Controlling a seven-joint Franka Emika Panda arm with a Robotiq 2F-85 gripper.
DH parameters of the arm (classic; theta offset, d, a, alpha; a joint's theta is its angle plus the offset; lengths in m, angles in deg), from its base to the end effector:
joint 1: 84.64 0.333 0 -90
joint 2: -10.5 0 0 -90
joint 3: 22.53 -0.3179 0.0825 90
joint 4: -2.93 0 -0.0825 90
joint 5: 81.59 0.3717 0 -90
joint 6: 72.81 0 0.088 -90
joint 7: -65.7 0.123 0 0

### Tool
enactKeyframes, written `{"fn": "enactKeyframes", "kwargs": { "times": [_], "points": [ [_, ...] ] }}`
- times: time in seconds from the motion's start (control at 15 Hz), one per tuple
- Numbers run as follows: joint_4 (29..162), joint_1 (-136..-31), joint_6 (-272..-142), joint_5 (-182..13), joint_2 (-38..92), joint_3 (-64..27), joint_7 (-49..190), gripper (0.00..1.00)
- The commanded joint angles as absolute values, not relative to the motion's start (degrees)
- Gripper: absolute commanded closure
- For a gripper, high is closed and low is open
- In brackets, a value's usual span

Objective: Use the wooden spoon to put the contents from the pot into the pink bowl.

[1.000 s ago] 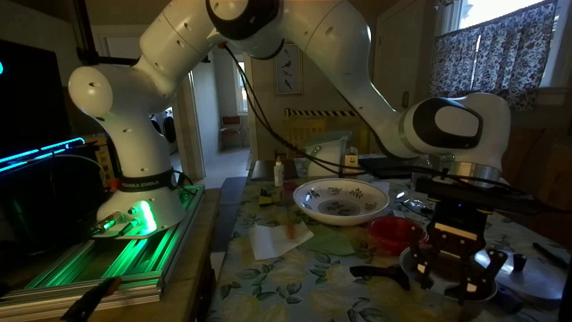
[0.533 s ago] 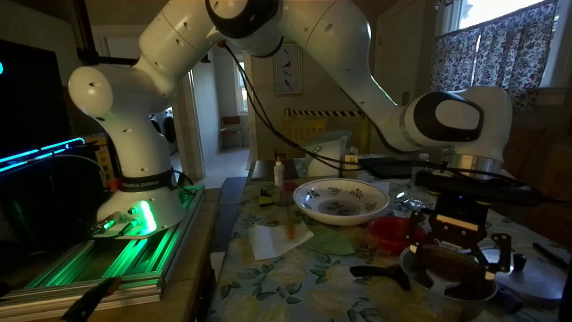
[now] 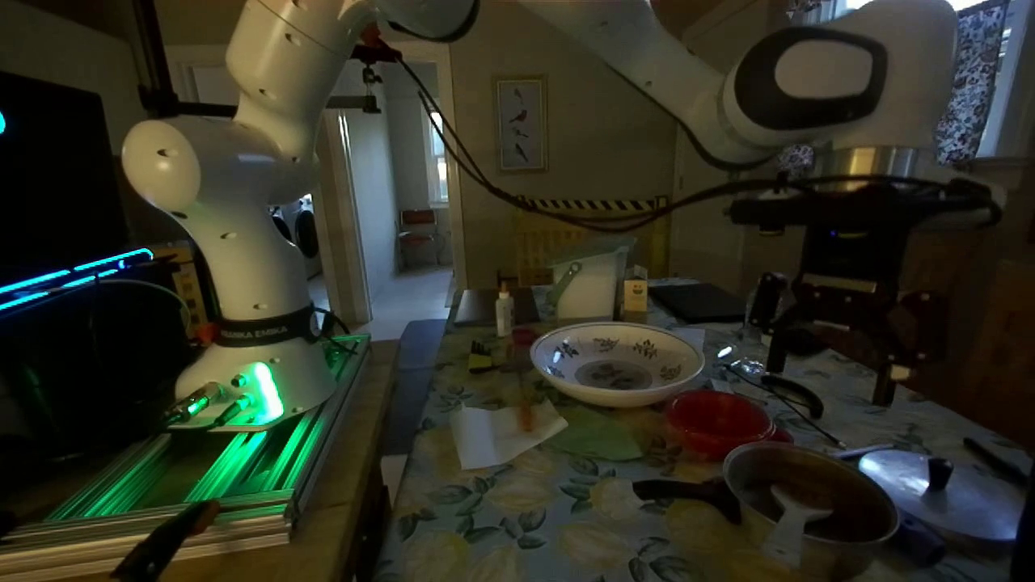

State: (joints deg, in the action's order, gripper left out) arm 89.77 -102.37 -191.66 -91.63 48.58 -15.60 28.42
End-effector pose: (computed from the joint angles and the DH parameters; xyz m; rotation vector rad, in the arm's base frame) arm 0.6261 -0.2866 0.2599 2.9447 0.4977 -0.3057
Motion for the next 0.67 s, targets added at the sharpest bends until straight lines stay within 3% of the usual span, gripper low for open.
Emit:
{"fn": "enactKeyframes", "kwargs": {
  "times": [0.0, 0.6],
  "points": [
    [99.7, -102.3, -195.1, -88.9, 38.6, -15.7, 36.8, 0.0],
    [101.7, -102.0, -195.3, -88.2, 34.9, -15.2, 42.6, 0.0]
  ]
}}
